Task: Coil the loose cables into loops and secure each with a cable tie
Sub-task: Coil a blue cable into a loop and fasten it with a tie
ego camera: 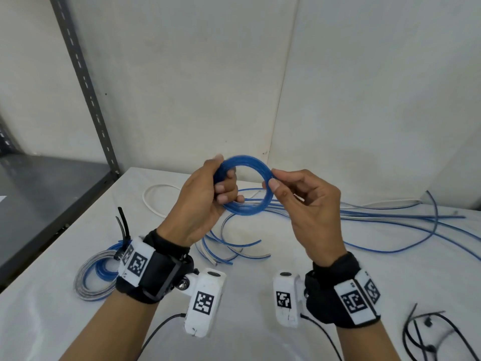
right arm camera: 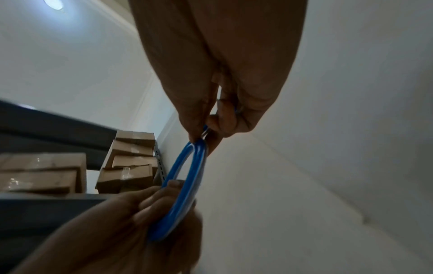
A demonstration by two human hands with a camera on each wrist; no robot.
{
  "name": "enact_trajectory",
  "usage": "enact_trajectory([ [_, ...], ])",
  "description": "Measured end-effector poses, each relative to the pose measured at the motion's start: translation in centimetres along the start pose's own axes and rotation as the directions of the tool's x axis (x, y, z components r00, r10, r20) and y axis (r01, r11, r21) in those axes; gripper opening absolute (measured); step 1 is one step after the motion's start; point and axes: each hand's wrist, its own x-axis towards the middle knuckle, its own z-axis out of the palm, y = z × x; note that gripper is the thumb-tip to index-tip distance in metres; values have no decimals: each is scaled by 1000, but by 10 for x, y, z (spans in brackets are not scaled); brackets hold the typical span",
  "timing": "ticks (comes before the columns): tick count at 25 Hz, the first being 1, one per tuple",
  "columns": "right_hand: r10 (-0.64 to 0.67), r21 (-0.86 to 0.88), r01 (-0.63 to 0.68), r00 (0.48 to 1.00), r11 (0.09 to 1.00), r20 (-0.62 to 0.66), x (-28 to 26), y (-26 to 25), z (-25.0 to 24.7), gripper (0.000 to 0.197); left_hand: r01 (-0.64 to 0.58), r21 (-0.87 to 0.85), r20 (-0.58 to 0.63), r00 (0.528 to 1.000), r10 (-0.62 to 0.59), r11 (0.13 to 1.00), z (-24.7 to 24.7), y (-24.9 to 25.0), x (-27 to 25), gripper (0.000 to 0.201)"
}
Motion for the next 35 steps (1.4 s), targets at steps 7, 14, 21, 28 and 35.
enact_trajectory([
  [7,50,-297,42,953,954,297,2,-3,-22,15,-15,626,106,992,-66,779,0,-12,-5,47],
  [14,-38,-237,53,997,970,67,3,-8,-17,7,-70,382,12,997,71,921,-3,0,-4,46],
  [21,-62,-101,58,998,993,-34,-4,-8,5,10,-22,44,-19,1000,22,999,6,5,-6,41],
  [28,-3,89,4,1000,996,-10,-8,-4,20,28,8,-209,13,1000,-6,978,6,0,-4,43],
  [35,67,-111,-39,963,993,260,0,-17,-19,24,29,391,224,966,-126,920,2,0,-9,46],
])
